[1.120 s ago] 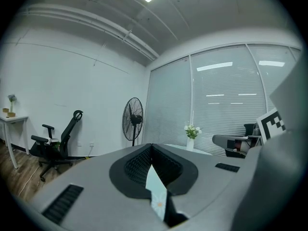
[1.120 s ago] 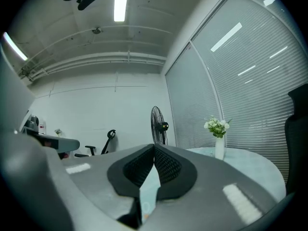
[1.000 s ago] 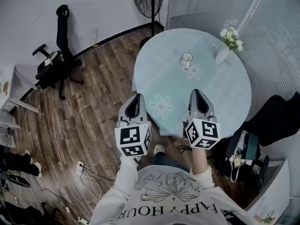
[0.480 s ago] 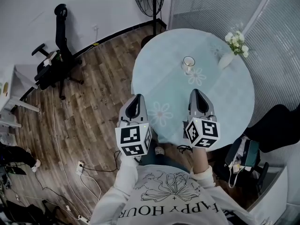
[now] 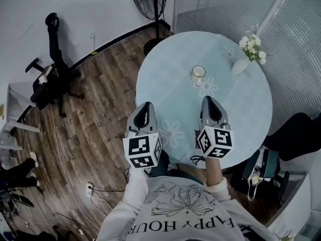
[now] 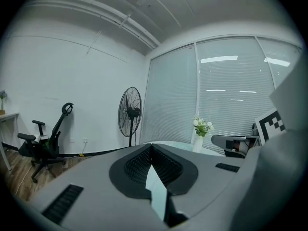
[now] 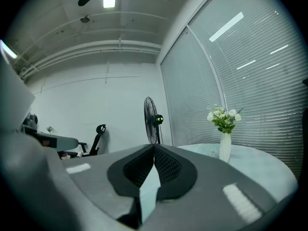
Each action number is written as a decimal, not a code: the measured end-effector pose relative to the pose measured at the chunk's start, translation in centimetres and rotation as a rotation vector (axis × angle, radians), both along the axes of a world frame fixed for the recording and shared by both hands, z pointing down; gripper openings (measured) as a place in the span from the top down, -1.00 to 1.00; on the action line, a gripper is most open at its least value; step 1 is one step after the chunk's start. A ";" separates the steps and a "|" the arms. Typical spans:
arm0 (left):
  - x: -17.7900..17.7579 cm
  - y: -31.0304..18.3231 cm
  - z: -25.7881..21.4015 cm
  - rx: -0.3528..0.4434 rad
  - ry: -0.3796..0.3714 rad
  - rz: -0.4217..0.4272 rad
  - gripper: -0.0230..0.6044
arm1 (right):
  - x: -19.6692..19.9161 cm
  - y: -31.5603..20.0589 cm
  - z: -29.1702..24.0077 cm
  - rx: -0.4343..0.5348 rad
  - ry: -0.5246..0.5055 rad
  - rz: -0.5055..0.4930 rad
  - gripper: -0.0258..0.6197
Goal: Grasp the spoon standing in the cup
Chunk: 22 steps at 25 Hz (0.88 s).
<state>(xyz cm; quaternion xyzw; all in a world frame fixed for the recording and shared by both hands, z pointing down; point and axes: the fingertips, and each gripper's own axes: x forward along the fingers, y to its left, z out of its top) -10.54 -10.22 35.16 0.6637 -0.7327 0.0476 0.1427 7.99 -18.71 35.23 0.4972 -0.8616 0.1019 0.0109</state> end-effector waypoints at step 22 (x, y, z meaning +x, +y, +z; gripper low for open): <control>-4.5 -15.7 5.8 -0.126 0.048 0.182 0.91 | -3.2 -12.3 7.0 -0.151 0.051 0.188 0.78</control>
